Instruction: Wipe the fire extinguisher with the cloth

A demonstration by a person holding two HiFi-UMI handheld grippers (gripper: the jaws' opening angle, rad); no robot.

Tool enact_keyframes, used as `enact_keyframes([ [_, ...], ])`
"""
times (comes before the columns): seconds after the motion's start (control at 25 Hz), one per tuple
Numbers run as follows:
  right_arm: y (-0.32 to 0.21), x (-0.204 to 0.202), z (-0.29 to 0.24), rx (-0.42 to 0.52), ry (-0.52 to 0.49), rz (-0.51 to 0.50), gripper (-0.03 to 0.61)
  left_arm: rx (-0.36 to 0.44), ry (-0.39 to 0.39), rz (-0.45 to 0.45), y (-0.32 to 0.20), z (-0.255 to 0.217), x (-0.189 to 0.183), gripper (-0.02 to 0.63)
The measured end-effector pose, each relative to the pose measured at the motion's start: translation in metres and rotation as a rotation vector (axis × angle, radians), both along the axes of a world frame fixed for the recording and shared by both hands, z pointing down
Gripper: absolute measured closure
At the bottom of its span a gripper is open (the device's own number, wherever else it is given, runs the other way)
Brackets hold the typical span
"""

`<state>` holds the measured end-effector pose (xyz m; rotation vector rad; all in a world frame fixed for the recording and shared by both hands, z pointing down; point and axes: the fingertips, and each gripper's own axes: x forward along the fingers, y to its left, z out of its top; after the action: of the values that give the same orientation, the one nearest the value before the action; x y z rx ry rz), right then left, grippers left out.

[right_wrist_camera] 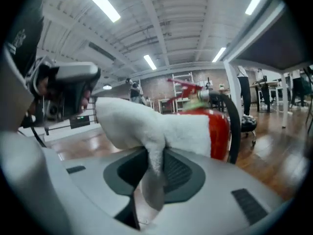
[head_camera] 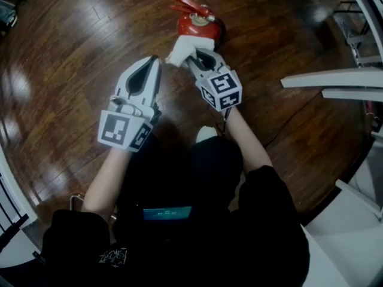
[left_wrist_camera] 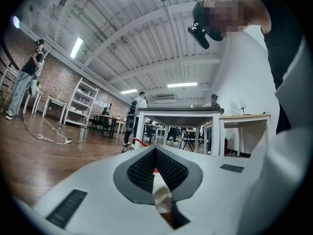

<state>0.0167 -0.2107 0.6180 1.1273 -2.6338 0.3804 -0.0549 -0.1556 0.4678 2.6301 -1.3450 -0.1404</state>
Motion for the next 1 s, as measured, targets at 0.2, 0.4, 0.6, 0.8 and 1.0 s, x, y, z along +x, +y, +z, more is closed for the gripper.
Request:
enact_keyframes([
  [0.2,0.002,0.012,0.106,-0.134,0.087,0.011,0.469,0.003,-0.01,-0.014,0.001,-0.001,-0.005,0.611],
  [0.4,0.003,0.011,0.159,-0.199,0.164,-0.022,0.469,-0.005,-0.015,-0.026,0.002,0.004,-0.009,0.611],
  [0.6,0.013,0.008,0.119,-0.161,0.079,-0.016,0.469,-0.008,-0.009,-0.02,0.004,0.007,-0.009,0.611],
  [0.8,0.016,0.024,0.01,-0.028,-0.087,0.023,0.468,-0.003,0.004,-0.014,0.004,0.005,-0.011,0.611],
  [1.0,-0.021,0.069,-0.098,0.142,-0.123,0.134,0.468,0.002,0.007,-0.011,0.005,0.001,-0.015,0.611],
])
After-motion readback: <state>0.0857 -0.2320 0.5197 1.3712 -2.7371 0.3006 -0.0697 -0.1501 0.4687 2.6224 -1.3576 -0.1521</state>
